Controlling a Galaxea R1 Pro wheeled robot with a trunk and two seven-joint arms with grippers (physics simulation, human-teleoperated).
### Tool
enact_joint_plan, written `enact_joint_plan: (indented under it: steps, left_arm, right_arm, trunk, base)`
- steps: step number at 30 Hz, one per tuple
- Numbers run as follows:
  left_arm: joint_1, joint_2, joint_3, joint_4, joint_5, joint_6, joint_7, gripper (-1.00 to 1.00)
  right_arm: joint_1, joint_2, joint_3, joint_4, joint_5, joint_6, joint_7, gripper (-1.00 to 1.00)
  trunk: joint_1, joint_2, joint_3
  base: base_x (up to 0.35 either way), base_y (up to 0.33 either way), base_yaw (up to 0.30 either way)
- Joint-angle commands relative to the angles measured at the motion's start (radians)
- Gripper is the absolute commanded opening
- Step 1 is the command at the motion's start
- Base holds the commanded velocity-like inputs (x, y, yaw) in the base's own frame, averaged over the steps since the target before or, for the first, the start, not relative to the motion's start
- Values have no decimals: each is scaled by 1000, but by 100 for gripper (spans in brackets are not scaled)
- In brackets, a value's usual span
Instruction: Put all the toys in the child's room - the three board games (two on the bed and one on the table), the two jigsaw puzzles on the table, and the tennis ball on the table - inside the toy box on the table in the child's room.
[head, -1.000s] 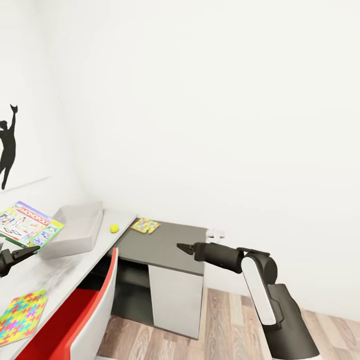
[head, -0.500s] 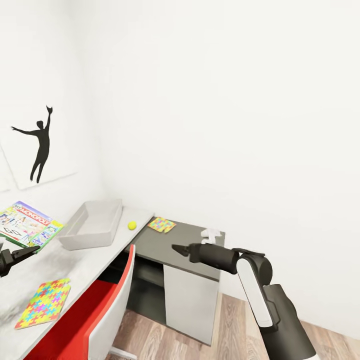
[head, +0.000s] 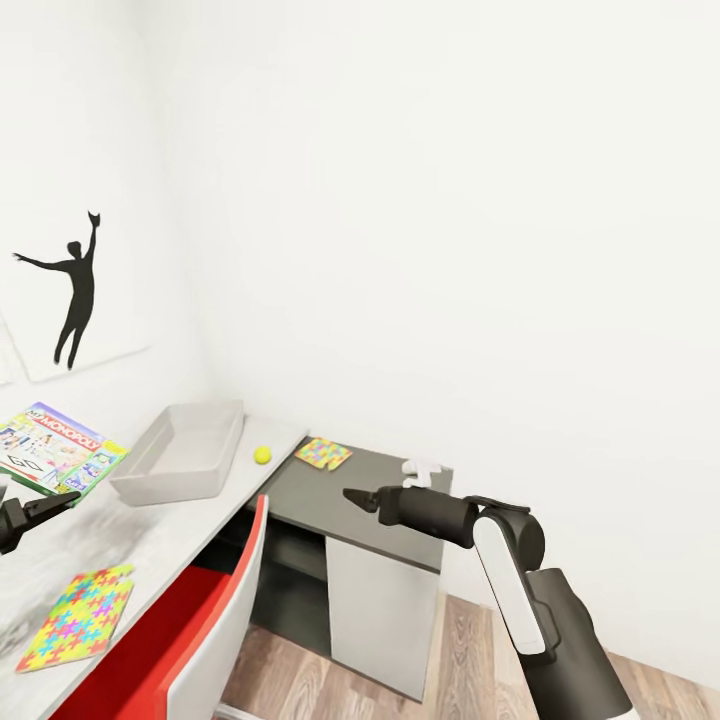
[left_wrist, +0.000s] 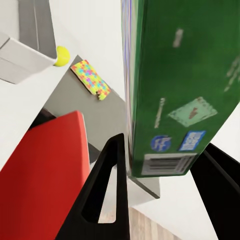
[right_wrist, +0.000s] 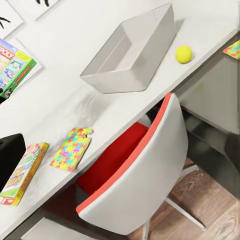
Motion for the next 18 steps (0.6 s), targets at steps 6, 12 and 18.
enact_joint_plan:
  steps: [6,12,18]
  left_arm:
    - [-1,0,2,1,1,9,-2,-100]
    - [-1,0,2,1,1,9,-2,-100]
    - [-1,0,2,1,1,9,-2,-100]
  right_arm:
    - [0,0,-1,0,9,3,9,100]
    - [0,0,1,0,10,3,8,100]
    - [0,0,1,0,11,3,8,100]
  trunk:
    - [1,-1,0]
    - [1,-1,0]
    - [1,-1,0]
  base:
    - [209,-188,0]
    - [226,-209,0]
    - [228,-207,0]
